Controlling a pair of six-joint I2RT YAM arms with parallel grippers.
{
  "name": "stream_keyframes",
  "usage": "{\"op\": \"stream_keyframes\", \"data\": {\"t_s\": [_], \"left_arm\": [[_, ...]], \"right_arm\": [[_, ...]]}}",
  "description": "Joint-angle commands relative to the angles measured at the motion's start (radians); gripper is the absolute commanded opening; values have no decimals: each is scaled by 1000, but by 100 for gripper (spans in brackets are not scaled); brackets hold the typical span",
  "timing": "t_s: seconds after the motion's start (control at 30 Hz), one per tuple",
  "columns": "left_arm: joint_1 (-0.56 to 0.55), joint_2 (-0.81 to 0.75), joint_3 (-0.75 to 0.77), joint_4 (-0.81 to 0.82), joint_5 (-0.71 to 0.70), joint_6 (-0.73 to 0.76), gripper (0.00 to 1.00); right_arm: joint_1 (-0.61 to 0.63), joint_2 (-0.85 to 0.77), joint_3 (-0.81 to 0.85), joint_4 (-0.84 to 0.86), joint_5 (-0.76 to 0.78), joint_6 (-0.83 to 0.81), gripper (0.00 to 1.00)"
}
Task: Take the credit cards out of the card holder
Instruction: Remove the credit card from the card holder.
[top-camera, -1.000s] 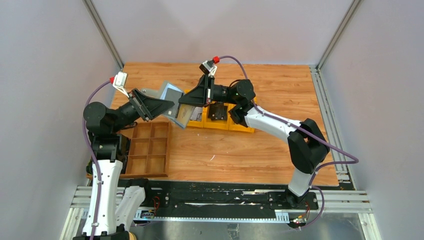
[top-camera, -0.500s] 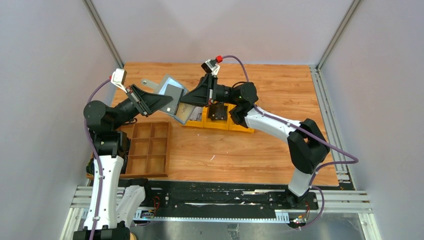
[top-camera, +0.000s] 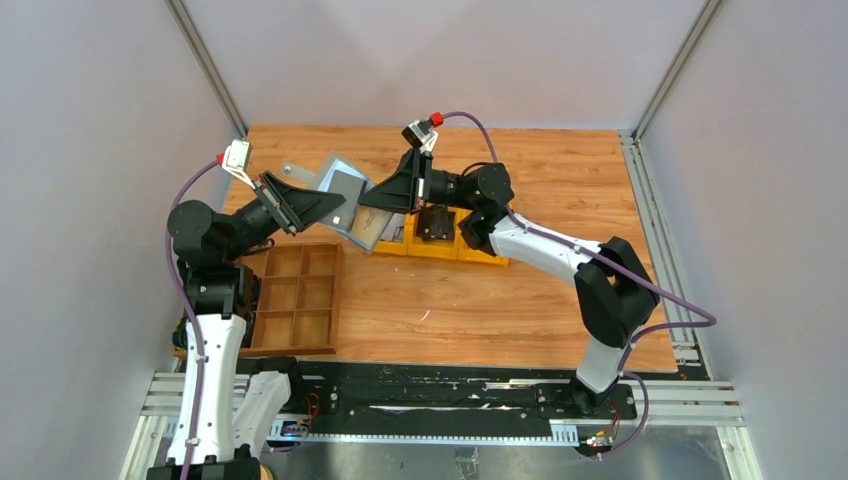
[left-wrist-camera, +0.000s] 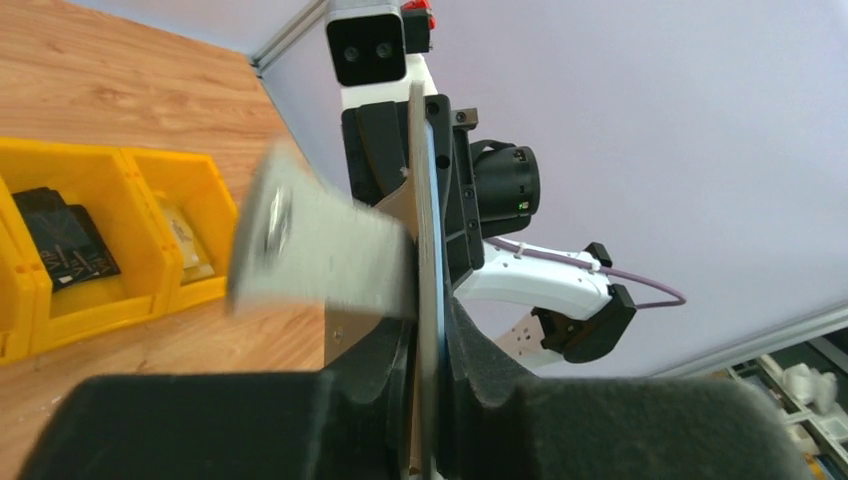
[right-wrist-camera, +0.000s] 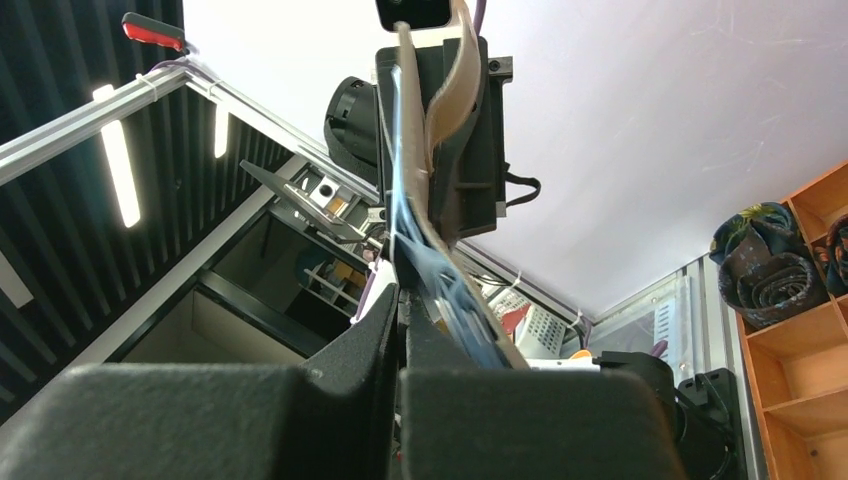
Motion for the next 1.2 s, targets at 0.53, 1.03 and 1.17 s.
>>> {"op": "stream_keyframes", "data": {"t_s": [0.53, 1.03, 1.17], "left_arm": [[20, 14, 41, -36, -30, 34, 23], [28, 10, 32, -7, -29, 17, 13], [29, 7, 30, -9, -52, 28, 5]], "right_arm": [[-31, -24, -122, 77, -3, 10, 0], [-34, -55, -173, 114, 26, 12, 0], [-34, -56, -189, 129, 30, 17, 0]]}}
